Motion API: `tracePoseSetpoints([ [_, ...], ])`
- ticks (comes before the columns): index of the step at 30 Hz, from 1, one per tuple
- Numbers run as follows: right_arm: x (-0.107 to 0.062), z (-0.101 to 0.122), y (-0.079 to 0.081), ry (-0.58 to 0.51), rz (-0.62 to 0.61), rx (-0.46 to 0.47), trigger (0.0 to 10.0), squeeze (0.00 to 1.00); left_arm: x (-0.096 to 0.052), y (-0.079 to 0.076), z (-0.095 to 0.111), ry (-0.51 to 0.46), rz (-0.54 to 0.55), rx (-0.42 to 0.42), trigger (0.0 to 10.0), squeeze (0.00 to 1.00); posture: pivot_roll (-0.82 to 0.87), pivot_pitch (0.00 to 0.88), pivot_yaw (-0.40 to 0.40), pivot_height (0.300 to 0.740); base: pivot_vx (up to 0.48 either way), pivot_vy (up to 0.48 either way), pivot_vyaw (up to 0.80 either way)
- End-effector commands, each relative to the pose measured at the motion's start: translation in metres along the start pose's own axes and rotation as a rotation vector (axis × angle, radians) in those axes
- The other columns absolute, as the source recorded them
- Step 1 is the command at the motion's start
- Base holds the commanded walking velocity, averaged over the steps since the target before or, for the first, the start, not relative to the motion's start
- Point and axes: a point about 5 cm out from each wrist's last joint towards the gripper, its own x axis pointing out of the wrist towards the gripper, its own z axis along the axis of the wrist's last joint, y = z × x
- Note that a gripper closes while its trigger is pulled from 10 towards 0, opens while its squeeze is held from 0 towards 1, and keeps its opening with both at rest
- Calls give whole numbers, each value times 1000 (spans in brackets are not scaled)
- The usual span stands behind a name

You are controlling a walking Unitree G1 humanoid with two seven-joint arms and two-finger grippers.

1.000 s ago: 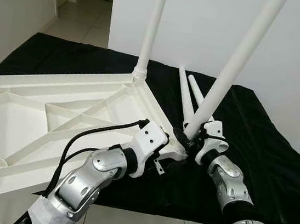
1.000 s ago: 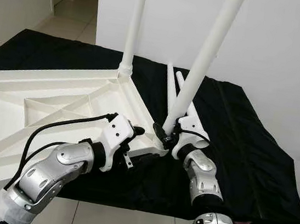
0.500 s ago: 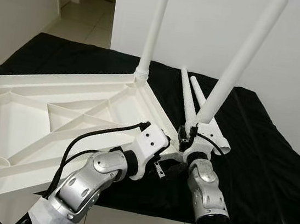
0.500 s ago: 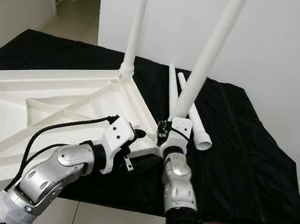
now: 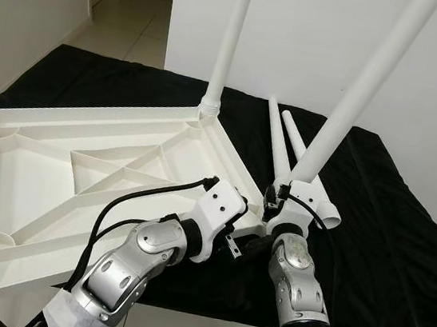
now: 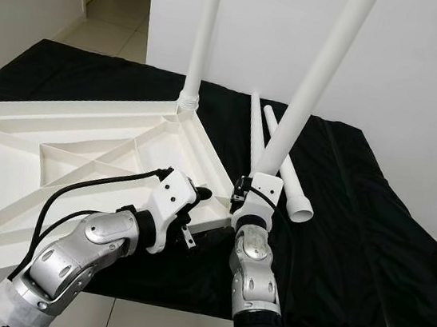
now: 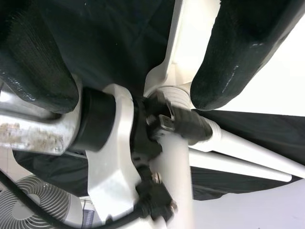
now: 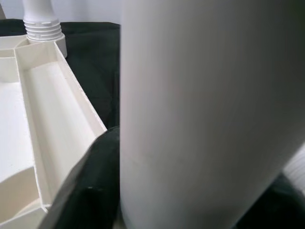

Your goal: Building children table

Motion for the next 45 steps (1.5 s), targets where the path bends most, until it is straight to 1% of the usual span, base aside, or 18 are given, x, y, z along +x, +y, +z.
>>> tracePoseSetpoints([
  [1, -3, -12, -10, 54, -29, -20, 10000, 1000, 2, -4, 1, -3, -12, 8, 10000, 0, 15, 0, -142, 740, 0, 0, 0],
  [9, -2, -7, -14, 12, 5, -11, 10000, 1000, 1, -4, 1, -4, -9, 8, 10000, 0, 15, 0, -142, 740, 0, 0, 0],
  [12, -1, -4, -14, -6, 83, 12, 10000, 1000, 2, -4, 1, -3, -8, 8, 10000, 0, 15, 0, -142, 740, 0, 0, 0],
  [13, -1, -3, -15, -9, 110, 19, 10000, 867, 2, -4, 1, -3, -8, 7, 10000, 0, 15, 0, -142, 740, 0, 0, 0],
  [14, -1, -2, -16, -10, 124, 22, 10000, 867, 2, -4, 1, -3, -8, 6, 10000, 0, 15, 0, -142, 740, 0, 0, 0],
  [15, 0, -1, -16, -14, 144, 21, 10000, 0, 2, -4, 1, -3, -8, 7, 10000, 0, 7, 0, -136, 740, 0, 0, 0],
  [19, 1, 0, -17, -18, 166, 17, 10000, 0, 2, -4, 1, -3, -9, 7, 10000, 0, 7, 0, -136, 740, 0, 0, 0],
  [20, 3, 4, -20, -33, 291, -5, 10000, 0, 2, -2, 2, -3, -8, 11, 10000, 0, 2, 0, -125, 740, 0, 0, 0],
  [22, 6, 8, -27, -45, 364, -25, 10000, 0, 2, -1, 2, -3, -7, 13, 10000, 0, 2, 0, -125, 740, 0, 0, 0],
  [25, 10, 12, -36, -58, 382, -45, 10000, 0, 2, 0, 2, -2, -5, 15, 10000, 0, 3, 0, -125, 740, 0, 0, 0],
  [28, 9, 15, -39, -73, 389, -50, 10000, 0, 2, 1, 2, -2, -1, 17, 10000, 0, 6, 0, -128, 740, 0, 0, 0],
  [32, -2, 14, -38, -98, 408, -19, 10000, 0, 0, 2, 1, 2, 11, 17, 10000, 0, 13, 0, -136, 740, 0, 0, 0],
  [36, -31, 10, -34, -129, 443, 49, 10000, 0, -3, 8, 1, -2, 55, 14, 10000, 0, 9, 0, -135, 740, 0, 0, 0],
  [37, -31, 10, -34, -129, 443, 49, 10000, 0, -3, 8, 1, -2, 55, 14, 10000, 0, 9, 0, -135, 740, 0, 0, 0],
  [41, -49, 9, -38, -133, 435, 85, 10000, 0, -4, 12, 3, -6, 80, 36, 10000, 0, 0, 0, -130, 740, 0, 0, 0],
  [42, -49, 9, -38, -133, 435, 85, 10000, 0, -4, 12, 3, -6, 80, 36, 10000, 0, 0, 0, -130, 740, 0, 0, 0],
  [43, -57, 7, -41, -122, 429, 87, 10000, 0, -4, 15, 4, -11, 94, 36, 10000, 0, -10, 0, -121, 740, 0, 0, 0],
  [45, -59, 6, -43, -115, 425, 87, 10000, 0, -4, 16, 5, -13, 98, 33, 10000, 0, -10, 0, -121, 740, 0, 0, 0],
])
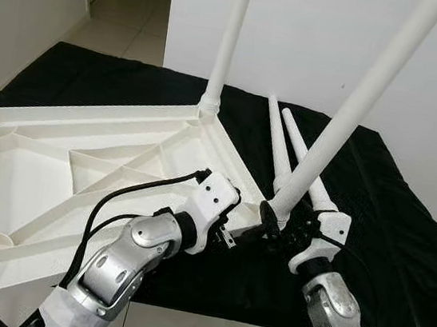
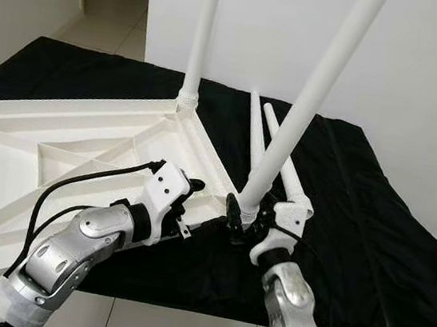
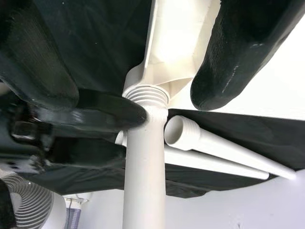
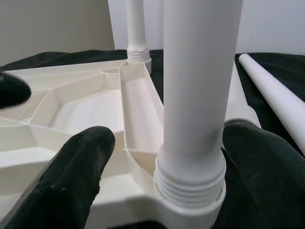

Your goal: Building children table

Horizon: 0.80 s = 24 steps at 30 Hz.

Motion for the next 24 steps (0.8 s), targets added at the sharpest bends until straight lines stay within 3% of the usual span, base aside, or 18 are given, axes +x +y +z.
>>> tracePoseSetpoints([
  [1, -4, 0, -4, 14, -12, 0, 10000, 0, 2, 3, 1, -4, 33, 2, 10000, 0, -14, 0, -118, 740, 0, 0, 0],
  [2, -6, -1, -6, 20, -21, 3, 2980, 0, 2, 5, 1, -5, 35, 3, 10000, 0, -21, 0, -111, 740, 0, 0, 0],
  [4, -8, -2, -7, 24, -26, 5, 2980, 0, 2, 5, 1, -5, 35, 3, 10000, 0, -21, 0, -111, 740, 0, 0, 0],
  [5, -8, -2, -8, 25, -26, 11, 0, 0, 2, 6, 1, -6, 37, 6, 10000, 0, -23, 0, -109, 740, 0, 0, 0],
  [13, -10, -7, -4, 66, -4, 48, 0, 0, 4, 6, 2, -12, 34, 8, 10000, 0, -24, 0, -113, 740, 0, 0, 0],
  [17, -6, -8, -2, 88, 67, 62, 0, 0, 4, 5, 2, -15, 35, 5, 10000, 0, -22, 0, -117, 740, 0, 0, 0],
  [18, -3, -7, -3, 104, 126, 56, 10000, 0, 5, 5, 2, -16, 36, 3, 10000, 0, -22, 0, -119, 740, 0, 0, 0],
  [24, 1, -3, -12, 110, 171, 33, 10000, 0, 5, 5, 3, -16, 38, 4, 10000, 0, -20, 0, -119, 740, 0, 0, 0],
])
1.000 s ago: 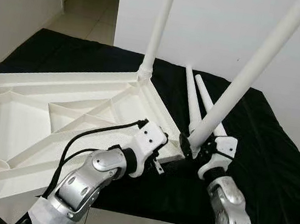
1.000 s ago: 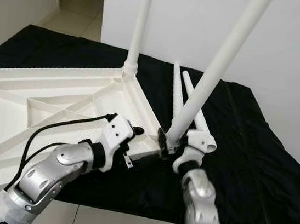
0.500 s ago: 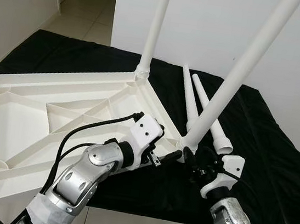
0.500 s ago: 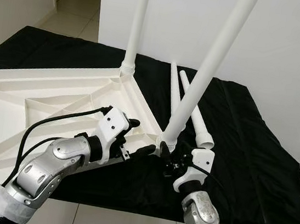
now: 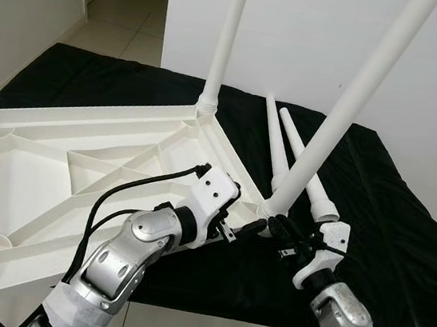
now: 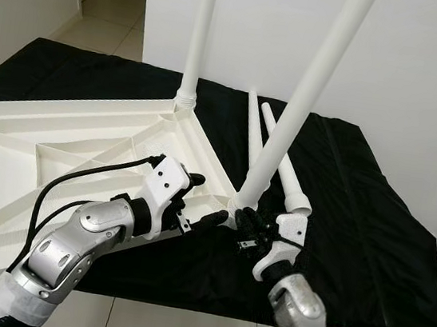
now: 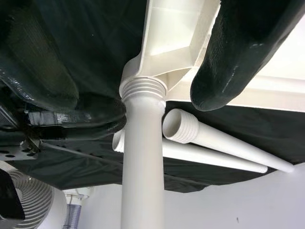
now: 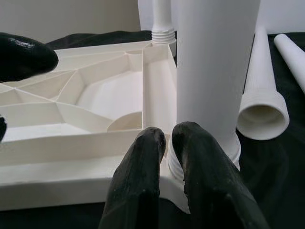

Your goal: Building children table

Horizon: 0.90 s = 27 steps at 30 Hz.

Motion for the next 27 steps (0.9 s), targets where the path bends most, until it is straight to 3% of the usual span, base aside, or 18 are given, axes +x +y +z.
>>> tracePoseSetpoints([
  [1, -3, -5, -3, 25, -3, 12, 10000, 0, 2, 1, 1, -2, 24, 6, 10000, 0, -20, 0, -119, 740, 0, 0, 0],
  [5, -1, -3, -8, 27, -5, -5, 10000, 0, 2, 1, 1, -3, 24, 6, 10000, 0, -19, 0, -121, 740, 0, 0, 0],
  [8, 12, 6, -44, 40, -30, -81, 10000, 0, 2, 1, 1, -4, 24, 8, 10000, 0, -14, 0, -121, 740, 0, 0, 0],
  [14, 23, 15, -62, 21, -63, -101, 10000, 0, 3, 1, 1, -5, 18, 14, 10000, 0, -18, 0, -115, 740, 0, 0, 0],
  [19, 35, 17, -60, -5, -72, -92, 10000, 0, 5, -2, 2, -6, 8, 12, 10000, 0, -12, 0, -117, 740, 0, 0, 0],
  [27, 37, 16, -50, -52, -50, -63, 10000, 0, 5, 3, -7, 60, 56, 22, 10000, 0, -4, 0, -122, 740, 0, 0, 0],
])
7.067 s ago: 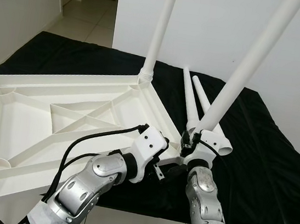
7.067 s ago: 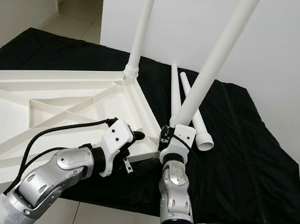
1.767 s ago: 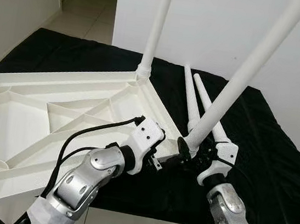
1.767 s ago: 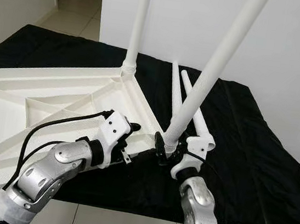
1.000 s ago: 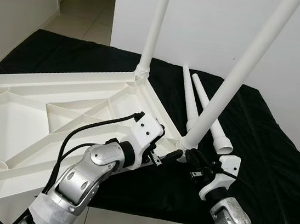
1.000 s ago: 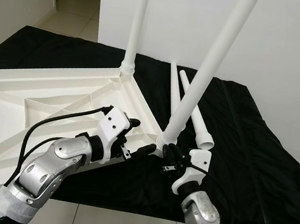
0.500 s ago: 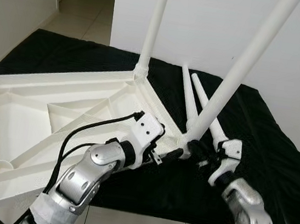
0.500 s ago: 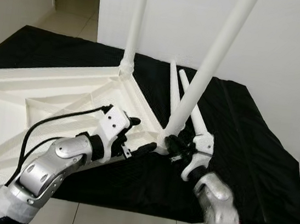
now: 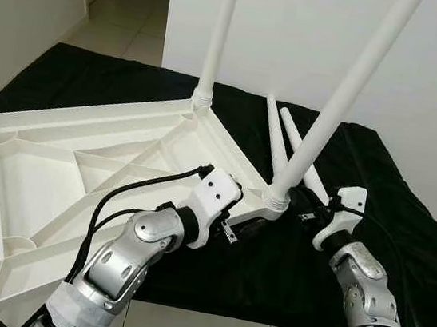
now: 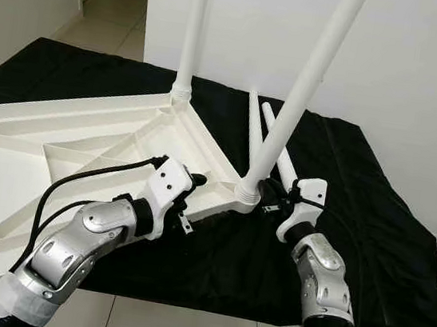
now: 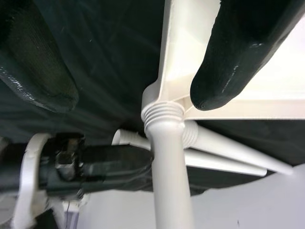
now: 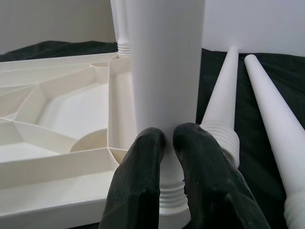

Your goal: Building children table

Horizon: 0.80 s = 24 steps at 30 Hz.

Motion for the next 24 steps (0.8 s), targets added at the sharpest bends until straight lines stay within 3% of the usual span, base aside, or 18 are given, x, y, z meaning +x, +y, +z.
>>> tracePoseSetpoints([
  [1, -2, 2, 5, -34, -4, 6, 10000, 0, 2, 5, -7, 53, 74, -10, 10000, 0, -2, 0, -124, 740, 0, 0, 0],
  [2, -6, -3, 17, -52, -10, 25, 10000, 0, 2, 14, -16, 109, 144, -21, 10000, 0, -2, 0, -123, 740, 0, 0, 0],
  [4, -6, -3, 17, -52, -10, 25, 10000, 0, 2, 14, -16, 109, 144, -21, 10000, 0, -2, 0, -123, 740, 0, 0, 0],
  [5, -11, -7, 25, -58, -17, 51, 10000, 0, 2, 24, -21, 151, 227, -31, 10000, 0, -4, 0, -122, 740, 0, 0, 0],
  [9, -14, -9, 30, -61, -20, 68, 10000, 0, 2, 31, -24, 177, 282, -34, 10000, 0, -6, 0, -121, 740, 0, 0, 0],
  [11, -19, -10, 33, -68, -33, 86, 10000, 0, 0, 42, -30, 221, 364, -40, 10000, 0, -11, 0, -119, 740, 0, 0, 0],
  [13, -19, -10, 33, -68, -33, 86, 10000, 0, 0, 42, -30, 221, 364, -40, 10000, 0, -11, 0, -119, 740, 0, 0, 0],
  [16, -25, -9, 35, -76, -59, 98, 10000, 0, -5, 59, -37, 276, 489, -69, 10000, 0, -16, 0, -113, 740, 0, 0, 0],
  [24, -30, -9, 37, -78, -81, 106, 10000, 0, -7, 65, -44, 335, 516, -48, 10000, 0, -20, 0, -106, 740, 0, 0, 0],
])
